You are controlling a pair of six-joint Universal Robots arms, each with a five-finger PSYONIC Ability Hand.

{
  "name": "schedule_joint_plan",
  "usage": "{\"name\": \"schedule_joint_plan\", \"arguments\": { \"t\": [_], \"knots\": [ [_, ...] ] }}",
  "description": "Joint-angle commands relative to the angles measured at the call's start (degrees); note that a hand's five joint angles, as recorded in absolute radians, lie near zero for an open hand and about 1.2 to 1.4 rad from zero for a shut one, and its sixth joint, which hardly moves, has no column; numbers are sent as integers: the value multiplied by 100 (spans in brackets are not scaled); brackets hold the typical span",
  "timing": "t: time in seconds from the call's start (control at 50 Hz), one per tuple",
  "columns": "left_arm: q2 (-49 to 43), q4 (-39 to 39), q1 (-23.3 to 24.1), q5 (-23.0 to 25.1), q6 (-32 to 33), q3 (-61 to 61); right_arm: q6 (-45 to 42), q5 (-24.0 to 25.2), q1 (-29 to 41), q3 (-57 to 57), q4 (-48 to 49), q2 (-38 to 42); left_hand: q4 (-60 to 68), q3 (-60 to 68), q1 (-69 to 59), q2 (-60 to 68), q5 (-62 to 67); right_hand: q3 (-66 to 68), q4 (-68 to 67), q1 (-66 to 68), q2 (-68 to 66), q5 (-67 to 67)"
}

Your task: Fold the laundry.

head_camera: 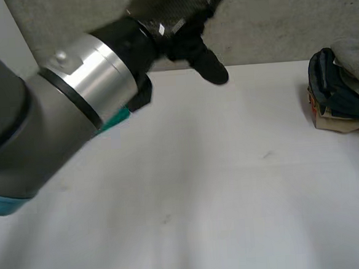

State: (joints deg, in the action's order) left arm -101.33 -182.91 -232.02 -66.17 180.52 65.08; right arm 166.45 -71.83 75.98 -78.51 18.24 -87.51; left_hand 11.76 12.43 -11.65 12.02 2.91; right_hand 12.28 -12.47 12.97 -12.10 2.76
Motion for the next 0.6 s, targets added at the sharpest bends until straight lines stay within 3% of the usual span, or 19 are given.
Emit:
{"name": "schedule_joint_plan", "arguments": {
  "t": [0.02,0.14,0.22,0.32,0.42,0.6],
  "knots": [
    [272,71,-1070,-387,9,-75,-42,730,1480,-1587,1147,-495,131,65,-143,105,17,-228,247,-297,210,-276],
    [-210,212,-2469,-476,114,-75,-375,925,2087,-2590,936,-434,97,31,-109,72,-17,-228,247,-297,210,-276],
    [-1115,247,-3103,-458,632,-355,-850,881,2465,-2880,489,-119,97,31,-109,72,-17,-228,247,-297,210,-276],
    [-2800,264,-3726,-388,1843,-1083,-1386,706,2703,-2995,154,514,131,65,-143,105,17,-228,247,-297,210,-276],
    [-4068,238,-3965,-178,2522,-1805,-1650,354,2668,-3152,110,910,165,98,-176,139,50,-228,247,-297,210,-276],
    [-5555,229,-4220,157,2611,-3106,-1651,301,2659,-3364,171,946,769,702,-781,743,654,-228,247,-297,210,-276]
  ]
}}
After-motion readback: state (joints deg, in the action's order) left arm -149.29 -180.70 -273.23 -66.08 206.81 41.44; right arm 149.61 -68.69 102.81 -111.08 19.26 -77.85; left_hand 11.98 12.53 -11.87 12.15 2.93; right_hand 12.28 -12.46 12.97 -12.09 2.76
